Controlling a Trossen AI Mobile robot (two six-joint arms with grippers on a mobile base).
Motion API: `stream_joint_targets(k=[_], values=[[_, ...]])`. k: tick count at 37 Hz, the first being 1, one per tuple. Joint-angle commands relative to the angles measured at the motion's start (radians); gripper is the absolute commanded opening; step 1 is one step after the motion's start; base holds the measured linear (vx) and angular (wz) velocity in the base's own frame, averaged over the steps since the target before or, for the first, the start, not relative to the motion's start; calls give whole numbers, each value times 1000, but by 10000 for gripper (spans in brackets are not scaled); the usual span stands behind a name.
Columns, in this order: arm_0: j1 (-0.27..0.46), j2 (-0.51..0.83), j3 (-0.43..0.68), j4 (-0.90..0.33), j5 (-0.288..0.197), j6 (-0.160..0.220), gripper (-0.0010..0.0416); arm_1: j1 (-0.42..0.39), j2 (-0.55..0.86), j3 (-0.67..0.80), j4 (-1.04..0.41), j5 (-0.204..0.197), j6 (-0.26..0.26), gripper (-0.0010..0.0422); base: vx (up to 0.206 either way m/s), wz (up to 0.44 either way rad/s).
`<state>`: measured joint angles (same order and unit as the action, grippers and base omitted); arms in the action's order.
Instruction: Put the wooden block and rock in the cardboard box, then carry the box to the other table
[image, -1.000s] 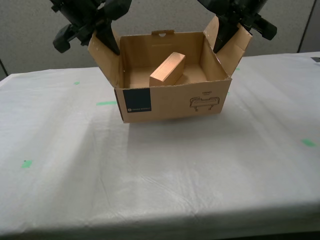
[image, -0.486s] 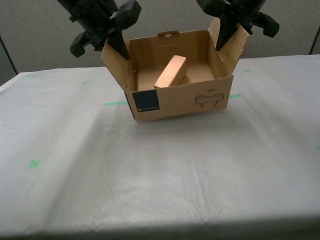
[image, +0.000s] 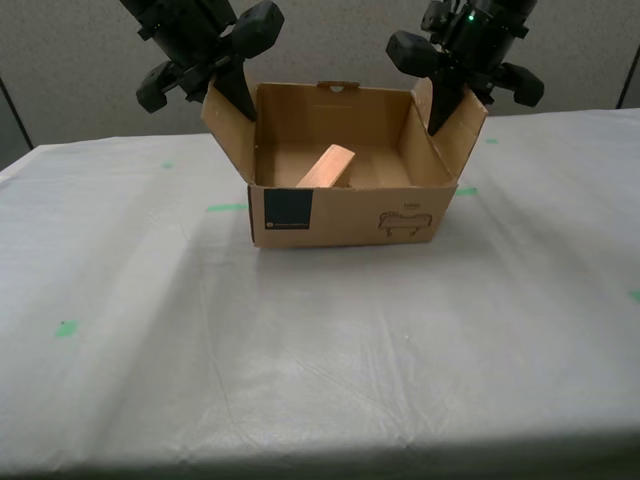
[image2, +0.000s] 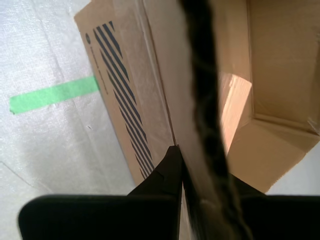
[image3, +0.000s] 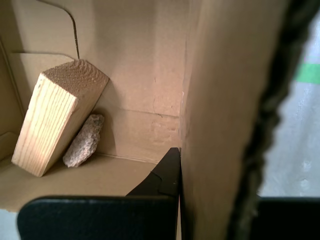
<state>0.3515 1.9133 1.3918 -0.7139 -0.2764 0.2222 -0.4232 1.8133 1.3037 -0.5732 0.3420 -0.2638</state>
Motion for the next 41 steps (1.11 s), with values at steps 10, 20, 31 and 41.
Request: stream_joint_targets(k=[10,20,31,41], values=[[1,4,2,-58,-5,13,-1,-1,67,31,24,-10,5,-1,0,0],[1,4,3,-47,-5,5,0,-2,85,38,19,-12,2,0,0,0],[1,4,8,-17,29,-13,2,-2,85,39,18,-13,1,0,0,0],[1,4,24,-28,29,-21,49,-2,85,39,17,-13,-6,33,0,0]])
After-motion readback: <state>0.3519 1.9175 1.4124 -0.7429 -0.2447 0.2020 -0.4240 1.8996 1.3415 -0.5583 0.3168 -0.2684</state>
